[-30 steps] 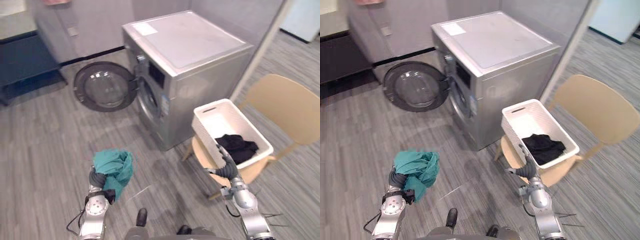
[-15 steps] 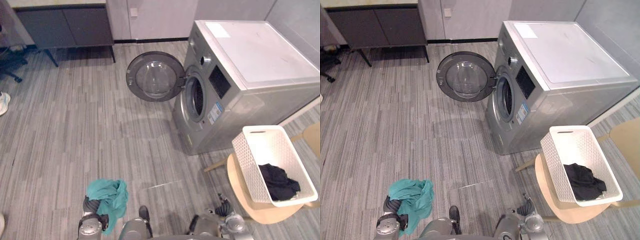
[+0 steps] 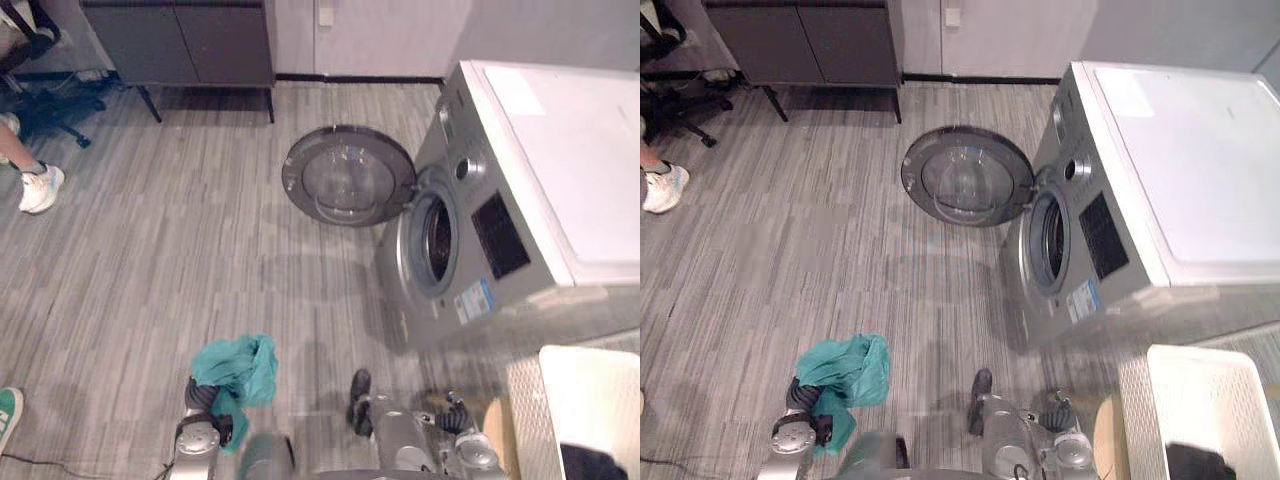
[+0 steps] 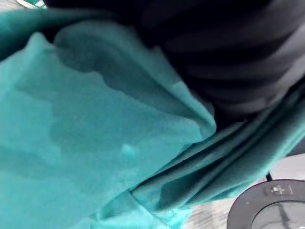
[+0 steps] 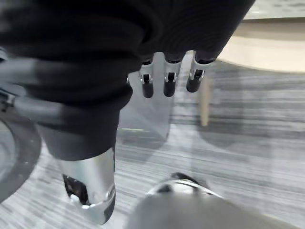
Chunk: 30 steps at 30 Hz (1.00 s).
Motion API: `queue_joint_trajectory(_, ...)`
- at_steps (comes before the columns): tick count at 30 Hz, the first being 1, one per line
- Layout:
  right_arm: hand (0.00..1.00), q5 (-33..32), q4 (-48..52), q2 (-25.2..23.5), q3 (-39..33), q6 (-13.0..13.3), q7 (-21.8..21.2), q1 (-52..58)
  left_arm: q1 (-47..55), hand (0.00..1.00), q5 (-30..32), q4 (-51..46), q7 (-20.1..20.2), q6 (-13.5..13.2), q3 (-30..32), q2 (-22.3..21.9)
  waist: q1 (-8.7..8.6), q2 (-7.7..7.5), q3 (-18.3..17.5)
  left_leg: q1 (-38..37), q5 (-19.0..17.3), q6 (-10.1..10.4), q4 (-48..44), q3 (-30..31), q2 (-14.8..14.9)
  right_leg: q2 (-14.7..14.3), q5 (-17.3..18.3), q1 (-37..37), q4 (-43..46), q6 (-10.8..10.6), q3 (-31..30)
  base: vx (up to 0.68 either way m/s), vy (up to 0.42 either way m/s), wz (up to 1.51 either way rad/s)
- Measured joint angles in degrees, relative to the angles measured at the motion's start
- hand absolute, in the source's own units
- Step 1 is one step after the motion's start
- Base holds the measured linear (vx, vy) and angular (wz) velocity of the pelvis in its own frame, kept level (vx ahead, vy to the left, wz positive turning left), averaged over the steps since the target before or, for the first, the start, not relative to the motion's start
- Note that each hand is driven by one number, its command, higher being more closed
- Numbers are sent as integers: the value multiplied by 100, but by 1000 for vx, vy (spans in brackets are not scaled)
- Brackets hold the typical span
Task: Pick up the laundry basket with both hands and put the clothes into the washing machine.
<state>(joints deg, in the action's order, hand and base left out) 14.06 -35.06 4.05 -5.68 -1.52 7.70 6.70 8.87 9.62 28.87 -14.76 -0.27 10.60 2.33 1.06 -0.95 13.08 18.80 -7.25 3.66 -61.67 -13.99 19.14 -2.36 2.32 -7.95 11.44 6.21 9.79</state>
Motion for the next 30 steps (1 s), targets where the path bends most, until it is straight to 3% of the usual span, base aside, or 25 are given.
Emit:
queue_joint_trajectory(1, 0, -2, 48, -26, 4, -3, -5, -3, -20, 100, 0, -40, 0, -4, -4, -6, 13, -15, 1, 41, -118, 30, 186, -83, -14, -30, 0, 130, -107, 0, -104, 522, -144, -78)
queue_joint_trajectory(3, 0, 1, 53, -108, 43, -134, -15, 65, 4, 100, 2, -218, 53, -18, -5, -18, 63, -25, 7, 51, -370, -32, 1455, -132, -180, -157, 7, 710, -492, 8, -635, 527, -44, -107)
queue_joint_trajectory(6, 0, 11, 54, -119, 111, -143, -13, 302, 16, 100, 3, -335, 85, -19, -41, -48, 290, -65, 23, 72, -282, 103, 3153, 336, -524, -159, 221, 1060, -564, -25, -1210, 443, 121, -141)
queue_joint_trajectory(9, 0, 123, 50, -87, 93, -169, 41, 545, 29, 100, 1, -397, 83, -20, -110, -161, 295, 36, -71, 17, -59, 306, 4444, 883, -590, -186, 654, 1264, -411, -413, -1663, 318, 232, -110)
queue_joint_trajectory(10, 0, 138, 51, -63, 94, -172, 66, 590, 76, 100, 2, -433, 90, -22, -160, -165, 306, 61, -117, -16, -62, 308, 4452, 898, -567, -190, 831, 1248, -287, -460, -1755, 320, 368, -136)
queue_joint_trajectory(11, 0, 160, 40, -33, 55, -186, 104, 671, 142, 100, 2, -472, 108, -19, -236, -170, 274, 110, -195, -74, 214, 367, 4268, 909, -554, -220, 1187, 1226, 22, -534, -2003, 370, 497, -120)
queue_joint_trajectory(12, 0, 169, 36, -134, -23, -219, 114, 820, 208, 100, 3, -470, 112, -12, -275, -122, 262, -109, -328, -119, 278, 332, 4010, 715, -673, -21, 1492, 1161, 334, -695, -2233, 388, 484, -106)
queue_joint_trajectory(13, 0, 169, 22, -195, -23, -229, 117, 919, 242, 100, 4, -470, 114, -11, -293, -83, 263, -211, -390, -164, 197, 215, 3963, 555, -771, 121, 1600, 1110, 457, -800, -2323, 464, 508, -114)
queue_joint_trajectory(14, 0, 169, -78, -275, -14, -260, 103, 988, 238, 100, 4, -462, 114, -1, -346, -17, 200, -495, -586, -370, -1, 21, 3950, 106, -934, 418, 1584, 893, 791, -982, -2347, 373, 385, -132)
queue_joint_trajectory(16, 0, 169, -331, -283, -15, -222, 109, 702, 245, 100, 3, -452, 116, 0, -344, 143, 152, -552, -624, -792, -101, -175, 4115, -650, -923, 713, 1369, 635, 1119, -1363, -1989, 275, 363, -168)
queue_joint_trajectory(17, 0, 168, -585, -289, -7, -198, 109, 377, 232, 100, 3, -453, 111, 1, -337, 255, 103, -522, -625, -1045, -97, -237, 4322, -1068, -922, 976, 1248, 432, 1257, -1548, -1248, 130, 291, -176)
queue_joint_trajectory(18, 0, 168, -866, -291, 2, -129, 108, 85, 201, 100, 2, -441, 109, 1, -336, 351, 93, -469, -629, -1261, -81, -264, 4536, -1404, -923, 1257, 1131, 305, 1242, -1390, -118, 105, 268, -157)
queue_joint_trajectory(19, 0, 168, -975, -288, 2, -113, 108, -39, 166, 100, 2, -413, 108, -2, -332, 388, 92, -437, -627, -1359, -76, -272, 4618, -1554, -924, 1372, 1064, 287, 1212, -1260, 499, 62, 176, -140)
queue_joint_trajectory(20, 0, 177, -1162, -287, 3, -103, 106, -235, 53, 100, 0, -306, 108, -4, -317, 471, 106, -406, -624, -1481, -65, -287, 4720, -1769, -935, 1525, 940, 285, 1154, -1041, 1562, 53, 95, -103)
queue_joint_trajectory(21, 0, 177, -1223, -276, -1, -104, 107, -317, -45, 100, 1, -180, 109, -6, -316, 522, 110, -382, -622, -1521, -65, -287, 4736, -1792, -949, 1541, 923, 332, 986, -937, 2079, 91, 20, -105)
queue_joint_trajectory(23, 0, 179, -1330, -183, -11, -98, 108, -384, -153, 100, 1, 71, 111, 0, -318, 536, 70, -328, -623, -1624, -65, -287, 4724, -1845, -961, 1394, 908, 507, 584, -869, 2146, 84, -69, -62)
queue_joint_trajectory(25, 0, 175, -1438, -9, -77, -96, 145, -345, -97, 100, 6, 139, 150, -2, -350, 423, -30, -108, -570, -1689, -71, -278, 4495, -1861, -839, 1203, 754, 722, 181, -878, 1905, 58, -76, -48)
queue_joint_trajectory(27, 0, 155, -1575, 70, -114, -104, 211, -344, -89, 100, 2, 187, 218, -2, -348, 331, 4, -16, -505, -1589, -80, -266, 3957, -1869, -617, 1090, 690, 789, 43, -866, 1664, 42, -97, -67)
queue_joint_trajectory(28, 0, 111, -1597, 117, -115, -110, 221, -353, -77, 100, 2, 219, 228, -2, -347, 292, 14, 62, -455, -1354, -79, -269, 3219, -1653, -387, 1018, 654, 807, 14, -820, 1459, 35, -68, -88)
queue_joint_trajectory(29, 0, 94, -1596, 155, -116, -111, 225, -424, -30, 100, 3, 229, 236, -2, -360, 246, 40, 115, -380, -1007, -177, -217, 2592, -1056, -298, 938, 653, 843, 33, -798, 1241, 14, -39, -93)
queue_joint_trajectory(30, 0, 66, -1593, 161, -124, -112, 231, -430, -3, 100, 4, 233, 246, 0, -389, 201, 40, 95, -347, -950, -324, -112, 2595, -642, -411, 921, 650, 840, 57, -793, 1131, 26, 47, -107)
